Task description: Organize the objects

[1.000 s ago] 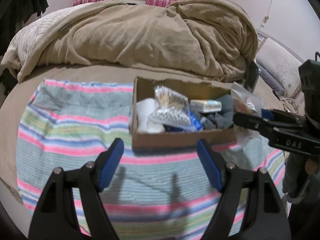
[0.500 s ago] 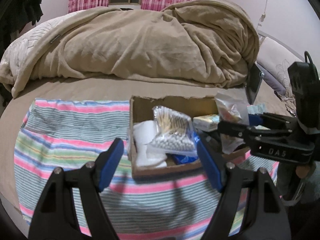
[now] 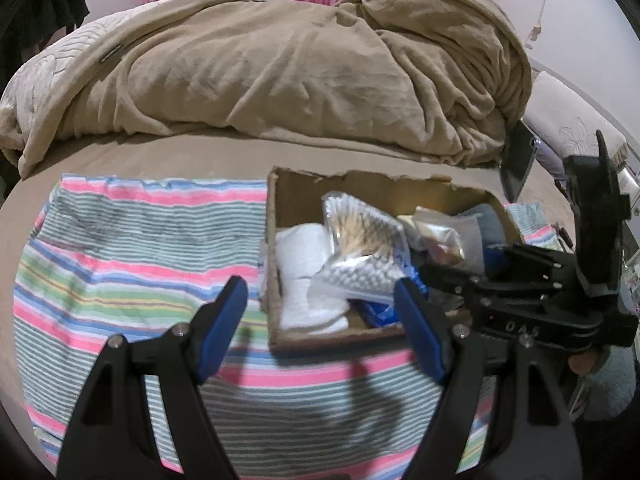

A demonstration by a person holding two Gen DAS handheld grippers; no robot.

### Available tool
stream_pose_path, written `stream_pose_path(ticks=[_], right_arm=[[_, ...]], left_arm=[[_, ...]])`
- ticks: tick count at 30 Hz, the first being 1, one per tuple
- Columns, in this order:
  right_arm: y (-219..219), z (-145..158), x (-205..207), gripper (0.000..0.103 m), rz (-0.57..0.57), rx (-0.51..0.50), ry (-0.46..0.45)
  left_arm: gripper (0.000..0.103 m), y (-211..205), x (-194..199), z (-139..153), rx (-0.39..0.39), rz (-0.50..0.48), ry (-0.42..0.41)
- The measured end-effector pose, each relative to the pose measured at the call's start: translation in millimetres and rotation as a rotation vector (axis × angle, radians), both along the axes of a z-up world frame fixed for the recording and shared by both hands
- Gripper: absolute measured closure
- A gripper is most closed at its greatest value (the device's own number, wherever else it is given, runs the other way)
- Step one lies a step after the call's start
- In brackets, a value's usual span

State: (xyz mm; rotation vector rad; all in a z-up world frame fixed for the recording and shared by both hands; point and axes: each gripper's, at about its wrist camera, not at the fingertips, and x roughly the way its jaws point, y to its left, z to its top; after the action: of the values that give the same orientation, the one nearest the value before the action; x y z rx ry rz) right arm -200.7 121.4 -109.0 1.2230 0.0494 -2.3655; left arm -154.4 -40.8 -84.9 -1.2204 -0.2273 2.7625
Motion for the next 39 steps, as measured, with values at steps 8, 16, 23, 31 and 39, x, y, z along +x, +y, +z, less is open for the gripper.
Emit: stream_pose_path(ticks=[8, 16, 23, 31, 39], right_arm=[[1.6, 5.8, 4.8, 0.031, -0.009, -0.004, 0.004], [7.2, 23.9, 26.3, 0.025, -0.021, -0.015, 0.040], [14.0, 40.2, 50.7, 0.025, -0.038, -0.006, 0.072], [23.2, 59.4, 83.6, 0.025, -0.050, -0.004, 0.102], [34.8, 80.1, 122.4, 0.025, -0.079, -0.008, 0.127]], left_arm=[[0.026, -5.5, 12.4, 3.6, 0.012, 0.018, -0.006], [0.026, -7.3, 33.4, 15.9, 0.024, 0.038, 0.005], [0.026, 1.3, 56.4, 29.5, 0.035, 0.032, 0.025], [0.026, 11.1, 84.6, 43.7, 0.052, 0.023, 0.045], [0.020, 22.8, 118.8, 59.0, 0.034, 0.017, 0.068]])
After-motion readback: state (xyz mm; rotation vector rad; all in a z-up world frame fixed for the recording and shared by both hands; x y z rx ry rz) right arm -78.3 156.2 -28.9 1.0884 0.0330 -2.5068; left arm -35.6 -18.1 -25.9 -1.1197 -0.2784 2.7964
